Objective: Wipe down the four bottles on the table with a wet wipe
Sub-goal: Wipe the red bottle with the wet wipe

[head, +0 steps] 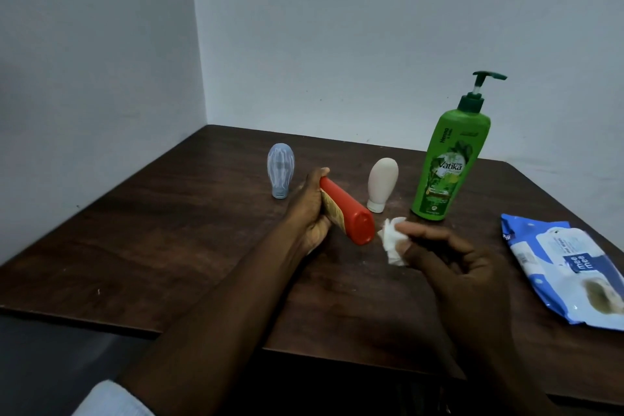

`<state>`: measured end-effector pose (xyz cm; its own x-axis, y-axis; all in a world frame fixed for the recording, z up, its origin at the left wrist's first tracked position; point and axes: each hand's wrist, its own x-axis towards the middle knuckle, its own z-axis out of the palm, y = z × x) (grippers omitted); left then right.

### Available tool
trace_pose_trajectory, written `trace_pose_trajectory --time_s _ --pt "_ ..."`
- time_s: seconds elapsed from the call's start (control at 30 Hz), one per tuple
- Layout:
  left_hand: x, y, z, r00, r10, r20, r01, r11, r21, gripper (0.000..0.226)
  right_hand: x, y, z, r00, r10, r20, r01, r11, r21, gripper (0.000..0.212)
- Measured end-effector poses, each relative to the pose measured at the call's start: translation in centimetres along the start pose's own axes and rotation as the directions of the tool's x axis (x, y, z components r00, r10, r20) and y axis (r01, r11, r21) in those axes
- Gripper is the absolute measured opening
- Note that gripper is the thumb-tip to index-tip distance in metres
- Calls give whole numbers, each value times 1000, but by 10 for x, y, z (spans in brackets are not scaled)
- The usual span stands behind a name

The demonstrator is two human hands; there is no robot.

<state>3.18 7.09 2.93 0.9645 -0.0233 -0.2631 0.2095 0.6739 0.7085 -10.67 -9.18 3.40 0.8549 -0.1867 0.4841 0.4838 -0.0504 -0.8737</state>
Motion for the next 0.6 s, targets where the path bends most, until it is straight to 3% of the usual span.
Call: trace_pose_trajectory --time_s 0.27,0.43,0.6 --pt "0 1 1 1000 16 4 -16 999 -28 29 0 14 -8 976 218 -14 -209 949 235 25" --pt "2 0 0 998 67 18 -67 998 -2 36 1 22 -5 979 203 15 -203 973 113 28" --pt "-1 -1 6 981 179 75 -184 981 66 72 11 23 -4 976 215 41 -217 974 65 27"
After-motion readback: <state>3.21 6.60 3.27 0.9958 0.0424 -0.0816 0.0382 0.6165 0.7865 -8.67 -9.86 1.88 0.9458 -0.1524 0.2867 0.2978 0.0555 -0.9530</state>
